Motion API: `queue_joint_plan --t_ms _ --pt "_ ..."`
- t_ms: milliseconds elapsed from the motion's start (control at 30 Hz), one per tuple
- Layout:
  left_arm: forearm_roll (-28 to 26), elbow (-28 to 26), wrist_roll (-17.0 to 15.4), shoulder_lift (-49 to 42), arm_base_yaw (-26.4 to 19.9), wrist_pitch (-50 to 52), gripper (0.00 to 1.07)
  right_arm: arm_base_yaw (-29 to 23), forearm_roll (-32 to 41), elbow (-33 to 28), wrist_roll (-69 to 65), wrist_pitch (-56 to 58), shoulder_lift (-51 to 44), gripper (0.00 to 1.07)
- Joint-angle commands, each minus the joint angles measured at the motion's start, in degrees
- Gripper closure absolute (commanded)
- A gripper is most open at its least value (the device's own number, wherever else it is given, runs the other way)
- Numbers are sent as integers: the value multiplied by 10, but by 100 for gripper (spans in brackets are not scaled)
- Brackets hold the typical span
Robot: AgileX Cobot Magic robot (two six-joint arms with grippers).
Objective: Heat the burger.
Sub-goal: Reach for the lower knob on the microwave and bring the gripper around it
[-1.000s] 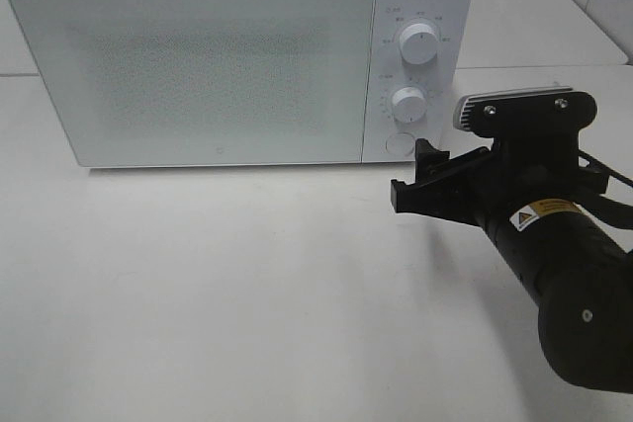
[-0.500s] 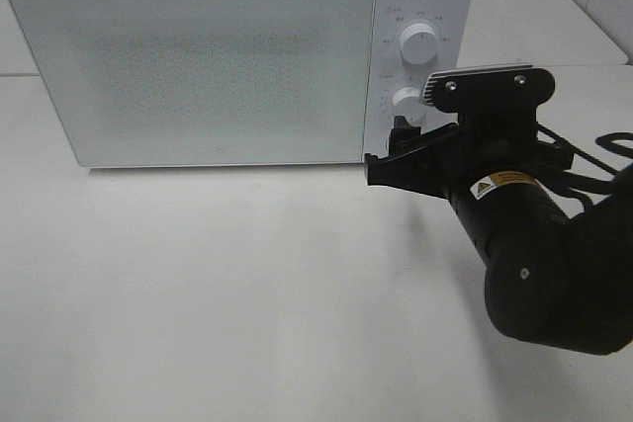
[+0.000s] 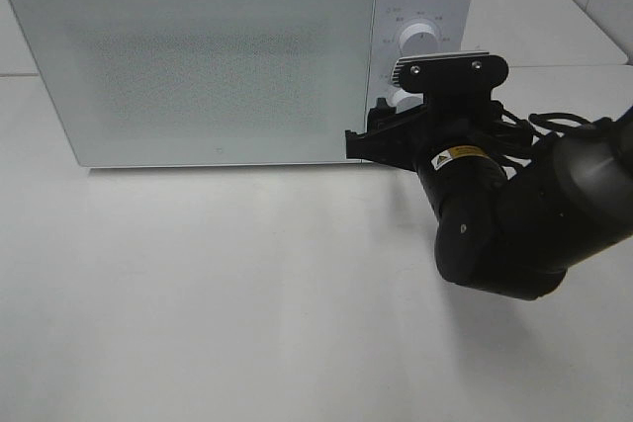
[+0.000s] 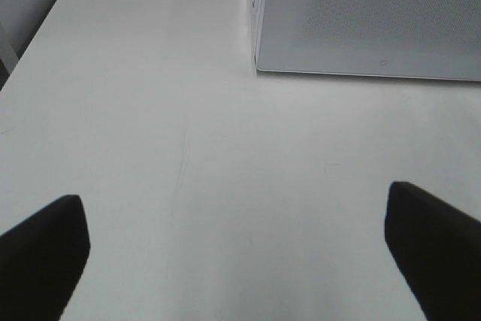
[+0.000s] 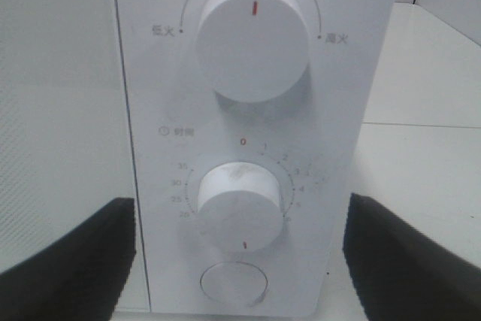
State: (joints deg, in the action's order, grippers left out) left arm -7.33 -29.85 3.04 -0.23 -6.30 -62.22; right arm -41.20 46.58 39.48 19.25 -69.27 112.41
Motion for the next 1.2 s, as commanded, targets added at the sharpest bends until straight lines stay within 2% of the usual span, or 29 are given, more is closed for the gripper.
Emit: queue_joint_plan --t_ms 33,400,700,867,933,967,1000,1033,1067,1100,1133,1200 --pt "1 2 -3 -14 -2 8 7 14 -15 22 -18 -93 15 32" --pt "1 2 -3 -14 -2 8 7 32 -38 73 -19 -71 59 32" --pt "1 2 -3 -14 -2 8 7 32 -38 81 -19 -62 69 32" --pt "1 2 -3 -14 -2 8 7 32 -38 81 -23 -57 69 38" --pt "1 2 -3 -14 -2 8 7 32 -38 81 -23 -44 69 53" --pt "1 2 -3 -14 -2 8 7 32 -38 81 -23 -44 69 53" --pt "1 2 -3 -14 -2 8 7 32 -38 81 -24 -42 69 59" --pt "1 2 -3 -14 -2 8 7 32 -38 81 -26 -42 69 71" --pt "1 2 -3 -14 -2 8 7 32 -38 81 -26 -42 69 71" --pt "1 2 -3 -14 -2 8 7 32 -38 81 -30 -36 69 81" --pt "1 2 -3 -14 -2 8 7 32 -38 81 -30 -36 69 81" --pt "1 2 -3 -14 -2 8 7 32 -38 81 -32 -26 69 93"
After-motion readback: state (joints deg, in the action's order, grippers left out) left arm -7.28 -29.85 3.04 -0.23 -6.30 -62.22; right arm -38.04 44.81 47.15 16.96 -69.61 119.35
